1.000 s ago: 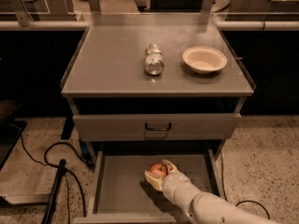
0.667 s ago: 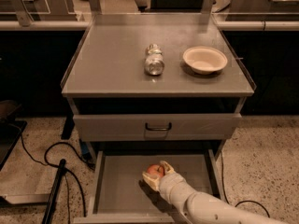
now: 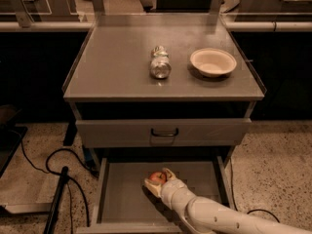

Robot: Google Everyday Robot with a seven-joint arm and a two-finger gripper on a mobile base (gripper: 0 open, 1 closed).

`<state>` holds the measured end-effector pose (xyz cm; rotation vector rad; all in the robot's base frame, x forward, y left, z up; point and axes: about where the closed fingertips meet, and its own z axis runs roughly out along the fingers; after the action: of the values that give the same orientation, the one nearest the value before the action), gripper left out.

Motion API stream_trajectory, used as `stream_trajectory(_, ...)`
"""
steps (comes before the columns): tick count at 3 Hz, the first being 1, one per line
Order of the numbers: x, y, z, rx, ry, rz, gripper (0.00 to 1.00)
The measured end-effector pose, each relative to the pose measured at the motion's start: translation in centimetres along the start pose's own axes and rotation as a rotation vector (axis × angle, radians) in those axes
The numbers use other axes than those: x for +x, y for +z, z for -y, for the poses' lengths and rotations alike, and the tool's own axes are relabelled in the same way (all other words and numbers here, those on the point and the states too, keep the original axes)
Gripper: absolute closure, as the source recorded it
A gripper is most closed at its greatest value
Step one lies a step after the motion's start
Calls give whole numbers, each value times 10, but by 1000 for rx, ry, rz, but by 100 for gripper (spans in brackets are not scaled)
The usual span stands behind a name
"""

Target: Place apple into middle drawer

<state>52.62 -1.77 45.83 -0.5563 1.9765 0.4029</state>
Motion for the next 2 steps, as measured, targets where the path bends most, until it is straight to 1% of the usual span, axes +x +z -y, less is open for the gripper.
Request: stream_trajectory(2,22,24,-6,-41,21,-41,100)
